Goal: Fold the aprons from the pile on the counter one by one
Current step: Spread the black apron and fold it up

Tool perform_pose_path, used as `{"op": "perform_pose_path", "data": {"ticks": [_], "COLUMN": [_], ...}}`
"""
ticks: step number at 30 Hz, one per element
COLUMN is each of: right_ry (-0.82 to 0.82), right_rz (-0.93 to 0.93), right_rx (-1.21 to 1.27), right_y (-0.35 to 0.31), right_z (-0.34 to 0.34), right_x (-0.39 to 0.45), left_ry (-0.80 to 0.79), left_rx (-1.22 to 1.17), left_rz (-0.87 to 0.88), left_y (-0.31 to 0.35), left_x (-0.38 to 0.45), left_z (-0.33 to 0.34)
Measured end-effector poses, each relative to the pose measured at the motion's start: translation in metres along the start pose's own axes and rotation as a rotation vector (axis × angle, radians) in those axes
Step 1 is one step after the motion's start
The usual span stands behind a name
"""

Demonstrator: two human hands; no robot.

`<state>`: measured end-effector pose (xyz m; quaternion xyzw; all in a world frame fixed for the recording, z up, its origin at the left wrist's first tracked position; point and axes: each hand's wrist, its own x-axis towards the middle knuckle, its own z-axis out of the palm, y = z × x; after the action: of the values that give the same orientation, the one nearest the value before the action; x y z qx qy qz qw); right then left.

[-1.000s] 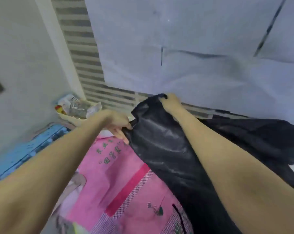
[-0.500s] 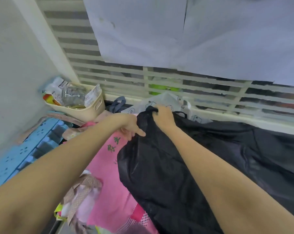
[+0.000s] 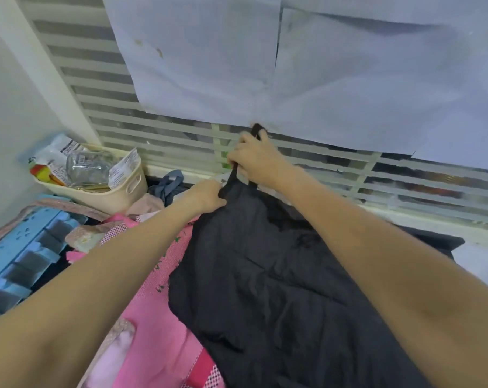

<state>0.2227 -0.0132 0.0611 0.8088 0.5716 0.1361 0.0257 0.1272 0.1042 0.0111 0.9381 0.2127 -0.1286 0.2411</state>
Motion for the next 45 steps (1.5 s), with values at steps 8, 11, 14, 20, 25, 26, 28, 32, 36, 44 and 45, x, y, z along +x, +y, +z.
{"op": "perform_pose_path", "data": {"ticks": [8, 11, 14, 20, 25, 26, 28, 32, 36, 44, 45], "right_ry": [0.060, 0.178, 0.248, 0.163, 0.053, 0.064, 0.114, 0.160, 0.124, -0.237, -0.287], "right_rz": [0.217, 0.215, 0.257, 0.294, 0.147, 0.144, 0.164, 0.304, 0.519, 0.495, 0.442], "right_rx": [-0.121, -0.137, -0.036, 1.161, 1.609, 1.661, 1.702, 1.580, 1.070, 1.163, 1.119], "right_y": [0.064, 0.058, 0.050, 0.022, 0.015, 0.014, 0.013, 0.028, 0.041, 0.030, 0.030], "right_z": [-0.075, -0.112, -0.133, -0.123, -0.122, -0.121, -0.117, -0.106, -0.092, -0.082, -0.085], "right_x": [0.048, 0.066, 0.081, 0.090, 0.101, 0.102, 0.102, 0.096, 0.092, 0.072, 0.066], "left_ry": [0.141, 0.227, 0.236, -0.348, -0.222, -0.103, 0.166, 0.249, 0.118, -0.400, -0.433], "left_rx": [0.017, -0.076, -0.338, -1.044, -1.002, -0.822, -0.515, -0.146, -0.205, -0.293, -0.199], "left_rz": [-0.177, -0.207, -0.226, -0.174, -0.127, -0.171, -0.244, -0.404, -0.547, -0.157, -0.085], "left_y": [-0.020, -0.014, -0.008, 0.000, -0.015, -0.017, -0.031, -0.068, -0.091, 0.018, 0.043], "left_x": [-0.002, 0.002, 0.003, -0.026, -0.018, -0.015, -0.009, -0.022, -0.042, -0.072, -0.074], "left_z": [-0.004, -0.011, -0.018, -0.031, -0.038, -0.039, -0.044, -0.064, -0.077, -0.098, -0.088]}}
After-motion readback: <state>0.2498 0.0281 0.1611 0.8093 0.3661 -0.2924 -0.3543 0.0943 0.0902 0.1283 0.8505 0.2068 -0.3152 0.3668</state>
